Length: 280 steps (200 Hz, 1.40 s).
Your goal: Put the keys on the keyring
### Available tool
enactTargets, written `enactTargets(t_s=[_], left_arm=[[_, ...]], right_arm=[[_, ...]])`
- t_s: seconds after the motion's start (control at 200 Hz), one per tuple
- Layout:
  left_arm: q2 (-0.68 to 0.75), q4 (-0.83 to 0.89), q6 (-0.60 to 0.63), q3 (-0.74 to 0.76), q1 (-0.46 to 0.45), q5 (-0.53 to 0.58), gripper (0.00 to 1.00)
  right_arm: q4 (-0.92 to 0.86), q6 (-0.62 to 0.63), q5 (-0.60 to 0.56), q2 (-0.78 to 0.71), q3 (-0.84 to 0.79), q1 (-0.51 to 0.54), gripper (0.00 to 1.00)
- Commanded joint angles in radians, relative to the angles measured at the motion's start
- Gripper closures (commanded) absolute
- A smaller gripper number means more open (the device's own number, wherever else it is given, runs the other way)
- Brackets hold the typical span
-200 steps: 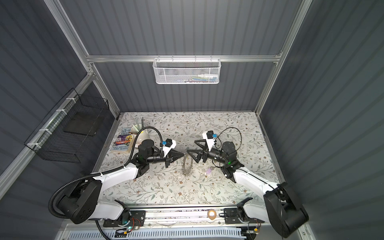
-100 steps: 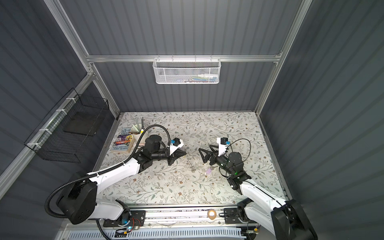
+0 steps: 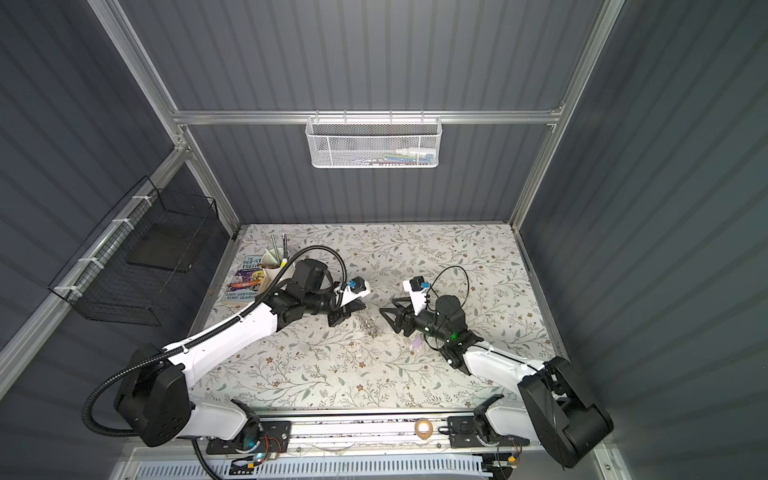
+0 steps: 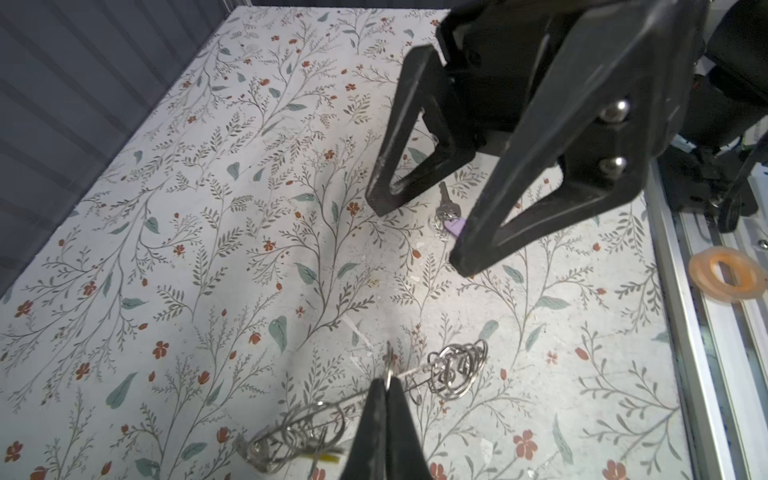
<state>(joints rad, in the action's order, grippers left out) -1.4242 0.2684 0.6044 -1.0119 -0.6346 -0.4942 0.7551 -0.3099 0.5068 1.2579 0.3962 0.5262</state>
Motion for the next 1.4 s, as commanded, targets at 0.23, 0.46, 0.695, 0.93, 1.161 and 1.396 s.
enactTargets(t_s=[0.23,0.46,0.695,0.93,1.161,1.396], left_arm=[[0.006,-0.063,0.018,0.075,-0.003,-0.075,1.0],[-0.01,-0.056,0.012,0.072,-0.002,-0.11,1.0],[-0.039,-0.03,0.013,0.046,-0.004,-0.157,1.0],[-0.047,-0.007,0.02,0.035,-0.005,-0.187,1.0],[-0.058,0.011,0.024,0.02,-0.007,-0.198,1.0],[-0.062,0.013,0.024,0.022,-0.007,-0.192,1.0]], right_arm=[[-0.019,0.074,0.127,0.108,0.054,0.019,0.52],[-0.042,0.095,0.127,0.107,0.063,0.037,0.6],[-0.064,0.113,0.12,0.094,0.069,0.047,0.6],[-0.115,0.137,0.116,0.094,0.092,0.068,0.65],[-0.134,0.154,0.118,0.089,0.098,0.082,0.75],[-0.129,0.152,0.108,0.083,0.096,0.089,0.97]])
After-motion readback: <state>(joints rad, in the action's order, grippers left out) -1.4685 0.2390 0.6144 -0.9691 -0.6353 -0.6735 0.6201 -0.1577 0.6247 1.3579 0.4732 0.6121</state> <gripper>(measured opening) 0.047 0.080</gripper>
